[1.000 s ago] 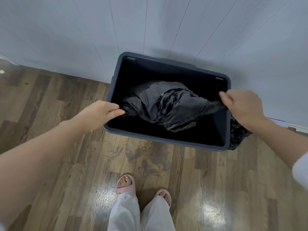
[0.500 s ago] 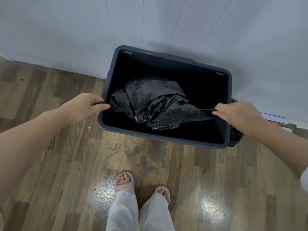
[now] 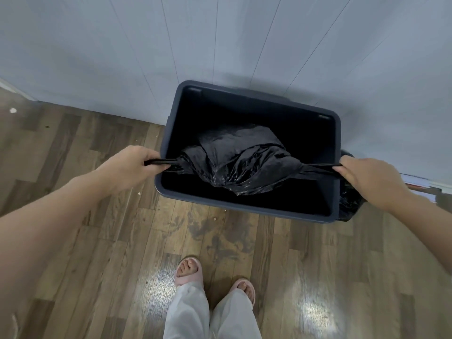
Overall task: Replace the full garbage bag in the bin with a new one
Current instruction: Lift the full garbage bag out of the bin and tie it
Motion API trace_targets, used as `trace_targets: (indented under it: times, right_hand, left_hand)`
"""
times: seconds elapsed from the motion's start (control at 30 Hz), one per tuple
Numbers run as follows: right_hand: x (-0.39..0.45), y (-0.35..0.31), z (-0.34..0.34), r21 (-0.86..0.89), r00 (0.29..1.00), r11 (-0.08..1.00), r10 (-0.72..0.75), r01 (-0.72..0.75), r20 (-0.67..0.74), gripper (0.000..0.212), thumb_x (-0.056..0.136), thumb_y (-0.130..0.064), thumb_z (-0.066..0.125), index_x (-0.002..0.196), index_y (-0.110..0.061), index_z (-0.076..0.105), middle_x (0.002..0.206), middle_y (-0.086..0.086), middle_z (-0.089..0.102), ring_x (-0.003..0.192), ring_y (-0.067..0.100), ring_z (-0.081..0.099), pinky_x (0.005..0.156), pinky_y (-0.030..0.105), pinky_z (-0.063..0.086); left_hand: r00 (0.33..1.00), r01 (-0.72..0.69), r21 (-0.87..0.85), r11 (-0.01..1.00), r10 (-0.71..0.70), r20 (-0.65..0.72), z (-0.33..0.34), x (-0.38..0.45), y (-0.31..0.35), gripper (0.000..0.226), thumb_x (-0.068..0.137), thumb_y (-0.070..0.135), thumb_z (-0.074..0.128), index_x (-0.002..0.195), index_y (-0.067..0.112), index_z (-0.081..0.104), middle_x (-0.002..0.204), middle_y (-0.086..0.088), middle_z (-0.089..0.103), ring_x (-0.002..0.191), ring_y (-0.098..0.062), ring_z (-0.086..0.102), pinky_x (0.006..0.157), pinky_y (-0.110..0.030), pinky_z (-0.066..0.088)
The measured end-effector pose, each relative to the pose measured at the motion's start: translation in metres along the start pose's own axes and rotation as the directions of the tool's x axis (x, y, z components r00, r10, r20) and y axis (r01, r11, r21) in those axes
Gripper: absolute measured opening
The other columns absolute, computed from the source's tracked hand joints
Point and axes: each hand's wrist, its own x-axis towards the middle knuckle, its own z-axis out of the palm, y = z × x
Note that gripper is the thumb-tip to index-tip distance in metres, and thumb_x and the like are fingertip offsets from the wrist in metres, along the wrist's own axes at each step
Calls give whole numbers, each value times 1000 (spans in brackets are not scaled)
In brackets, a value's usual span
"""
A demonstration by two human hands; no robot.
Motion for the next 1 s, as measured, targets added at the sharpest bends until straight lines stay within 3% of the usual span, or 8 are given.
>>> trace_targets:
  times: [0.23,0.33,0.43,0.57,0.73,0.87,0.93,1.0]
  right_hand:
    - [-26,-41,-96,659,983,743,183,-117,-32,4,93,-18,43,93,-19,47,101,14,64,92,38,62,84,50,51]
    - [-43,-105,-135,827,998,561,-68,29,11,25,91,-14,50,79,-35,45,121,-9,47,124,9,41,105,14,28]
    - [-44,-152,-134,872,977,490,-190,9,96,23,89,-11,55,74,-24,43,132,-8,39,129,-13,18,89,-5,19]
    - [-39,-163,-125,974,990,205,-86,-94,114,28,80,-6,64,89,-24,45,126,-9,53,97,-16,49,79,1,42]
    - [-34,-177,-112,861,999,509,50,-14,-13,38,83,-8,61,115,-15,40,76,-16,55,65,0,55,56,9,44]
    - [-29,-167,-122,807,993,590,63,43,-99,23,83,-2,53,104,-11,57,86,0,68,76,12,63,70,28,51]
    - [-30,-164,-128,775,992,626,13,93,-129,17,82,-3,50,94,-12,58,80,-4,66,74,10,61,71,31,51]
    - [-31,-167,-133,743,988,652,-79,150,-130,13,83,-7,50,92,-12,58,85,5,68,80,21,64,76,40,52]
  left_hand:
    - [948,-306,29,952,307,-88,-32,-49,76,36,87,25,55,53,21,41,76,8,44,61,-9,46,60,-22,36]
    - [918,-397,-55,916,395,-37,-18,-60,122,29,91,29,45,77,7,56,95,-5,51,85,-20,54,81,-29,41]
    - [964,-256,-247,935,267,11,-5,-59,159,29,89,16,40,85,-4,59,98,-22,58,93,-32,56,82,-30,42]
    - [993,-70,-483,873,105,46,-27,-54,157,32,86,9,44,54,11,50,65,-15,53,66,-23,49,59,-28,37]
    - [950,-306,-215,927,312,-7,-37,-76,167,29,81,24,53,58,7,61,44,5,46,40,-10,35,45,-22,29]
    - [840,-535,-186,824,495,-224,-36,-73,145,50,60,58,60,104,37,54,109,17,59,101,-3,56,88,-20,44]
    - [829,-553,94,828,558,-40,-31,-55,129,123,48,68,63,145,32,-2,154,18,5,144,-5,10,118,-26,12]
    - [770,-612,408,677,628,113,-13,-35,125,138,47,75,60,124,36,-48,140,26,-42,137,-4,-32,114,-32,-22]
